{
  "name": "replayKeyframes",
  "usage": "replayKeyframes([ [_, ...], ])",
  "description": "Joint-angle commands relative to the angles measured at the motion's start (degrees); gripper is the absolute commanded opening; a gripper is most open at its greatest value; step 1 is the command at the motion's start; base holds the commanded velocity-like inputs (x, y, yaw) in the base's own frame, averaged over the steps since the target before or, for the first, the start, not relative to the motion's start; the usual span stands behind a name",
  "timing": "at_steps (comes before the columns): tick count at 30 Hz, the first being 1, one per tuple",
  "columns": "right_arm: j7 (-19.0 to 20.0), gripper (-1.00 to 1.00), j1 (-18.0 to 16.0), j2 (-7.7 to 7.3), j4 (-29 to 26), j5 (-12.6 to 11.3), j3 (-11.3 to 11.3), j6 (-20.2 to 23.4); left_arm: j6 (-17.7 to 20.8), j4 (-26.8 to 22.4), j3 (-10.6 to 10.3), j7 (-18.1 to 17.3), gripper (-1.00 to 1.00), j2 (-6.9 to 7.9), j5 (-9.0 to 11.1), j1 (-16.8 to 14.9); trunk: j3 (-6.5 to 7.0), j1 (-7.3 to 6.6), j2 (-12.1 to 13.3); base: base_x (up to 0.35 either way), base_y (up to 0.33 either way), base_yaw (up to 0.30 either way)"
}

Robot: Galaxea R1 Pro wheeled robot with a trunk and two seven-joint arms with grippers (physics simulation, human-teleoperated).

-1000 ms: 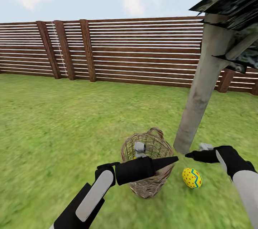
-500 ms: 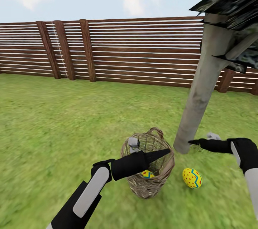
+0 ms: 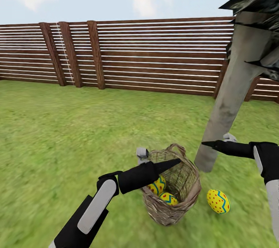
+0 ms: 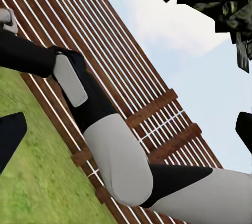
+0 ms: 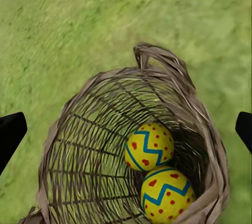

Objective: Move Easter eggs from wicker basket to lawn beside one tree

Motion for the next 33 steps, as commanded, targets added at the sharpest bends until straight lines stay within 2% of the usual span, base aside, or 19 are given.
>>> replayKeyframes([
  [1, 0.56, 1.0, -0.05, 1.22, -0.08, 0.88, 0.59, 0.28, 0.4, 0.01, 0.47, -0.03, 1.0, 0.9, 0.41, -0.03, -0.05, -0.01, -0.02, 0.014, 0.011, 0.0],
  [2, 0.53, 1.0, -0.05, 1.71, -0.06, 0.98, 1.78, 0.32, 0.4, 0.01, 0.65, -0.19, 1.0, 1.16, 0.43, -0.03, -0.05, -0.01, -0.02, 0.009, 0.007, 0.0],
  [3, 0.41, 1.0, -0.02, 2.29, -0.04, 1.29, 5.25, 0.34, 0.4, 0.01, 1.09, -0.82, 1.0, 1.42, 0.44, -0.03, -0.05, -0.01, -0.02, 0.005, 0.004, 0.0],
  [4, 0.2, 1.0, 0.12, 2.66, 0.28, 1.52, 10.84, 0.4, 0.45, 0.01, 1.84, -2.15, 1.0, 1.69, 0.45, -0.03, -0.05, -0.01, -0.02, 0.002, 0.002, 0.0],
  [6, -0.58, 1.0, 0.75, 3.19, 0.93, 1.68, 15.82, 0.45, 0.48, 0.01, 2.77, -4.13, 1.0, 2.4, 0.46, -0.03, -0.05, -0.01, -0.02, 0.021, 0.08, 0.0],
  [7, -1.57, 1.0, 1.29, 3.91, 0.99, 2.02, 16.97, 0.45, 0.53, 0.01, 3.27, -4.87, 1.0, 2.77, 0.46, -0.03, -0.05, -0.01, -0.02, 0.072, 0.209, 0.0],
  [10, -4.7, 1.0, 1.8, 5.61, 1.08, 4.16, 18.08, 0.46, 1.14, 0.01, 5.31, -6.0, 1.0, 3.53, 0.46, -0.03, -0.05, -0.01, -0.02, 0.09, 0.252, 0.0],
  [12, -6.91, 1.0, 2.0, 8.24, 1.18, 7.91, 18.4, 0.36, 2.53, 0.07, 9.09, -8.03, 1.0, 4.2, 0.62, -0.03, -0.05, -0.01, -0.02, 0.114, 0.239, 0.0],
  [14, -7.34, 1.0, 2.12, 9.61, 1.21, 10.59, 18.45, 0.32, 4.0, 0.09, 11.29, -9.67, 1.0, 4.48, 0.73, -0.01, -0.05, -0.01, -0.02, 0.093, 0.122, 0.0],
  [15, -7.52, 1.0, 2.17, 10.52, 1.25, 12.92, 18.47, 0.3, 4.94, 0.09, 13.09, -11.01, 1.0, 4.88, 0.83, 0.02, -0.05, -0.01, -0.02, 0.039, 0.049, 0.0],
  [17, -7.64, 1.0, 2.21, 11.66, 1.32, 16.77, 18.48, 0.22, 5.67, 0.1, 15.74, -13.47, 1.0, 6.09, 0.94, 0.11, -0.05, -0.01, -0.02, 0.019, 0.024, 0.0],
  [19, -7.68, 1.0, 2.32, 12.23, 1.36, 18.82, 18.49, 0.0, 5.91, 0.14, 17.31, -16.32, 1.0, 7.56, 1.03, 0.25, -0.05, -0.01, -0.02, 0.006, 0.008, 0.0],
  [22, -7.77, 1.0, 2.66, 12.48, 1.57, 19.63, 18.49, -0.13, 6.0, 0.23, 18.75, -18.83, 1.0, 9.3, 1.13, 0.4, -0.05, -0.01, -0.02, 0.002, 0.002, 0.0],
  [23, -8.04, 1.0, 2.77, 12.67, 2.22, 19.88, 18.5, -0.27, 6.01, 0.27, 19.94, -19.47, 1.0, 10.13, 1.15, 0.55, -0.05, -0.01, -0.02, 0.0, 0.0, 0.0],
  [25, -9.94, 1.0, 2.82, 12.92, 3.57, 20.95, 18.84, -0.39, 6.02, 0.4, 21.09, -19.76, 1.0, 10.52, 1.16, 0.63, -0.05, -0.01, -0.02, 0.0, 0.0, 0.0],
  [26, -15.21, 1.0, 2.84, 13.98, 5.03, 22.8, 20.0, -0.49, 6.01, 0.91, 21.66, -19.87, 1.0, 10.66, 1.16, 0.66, -0.05, -0.01, -0.02, 0.0, 0.0, 0.0],
  [29, -19.39, 1.0, 2.84, 15.67, 5.58, 23.61, 20.54, -0.58, 6.02, 1.19, 21.91, -19.9, 1.0, 10.7, 1.16, 0.67, -0.05, -0.01, -0.02, 0.11, 0.0, 0.0],
  [33, -20.32, 1.0, 2.85, 16.14, 5.68, 23.78, 20.67, -0.59, 5.95, 1.24, 22.01, -19.95, 1.0, 10.75, 1.13, 0.67, -0.05, -0.01, -0.02, 0.233, 0.0, 0.0],
])
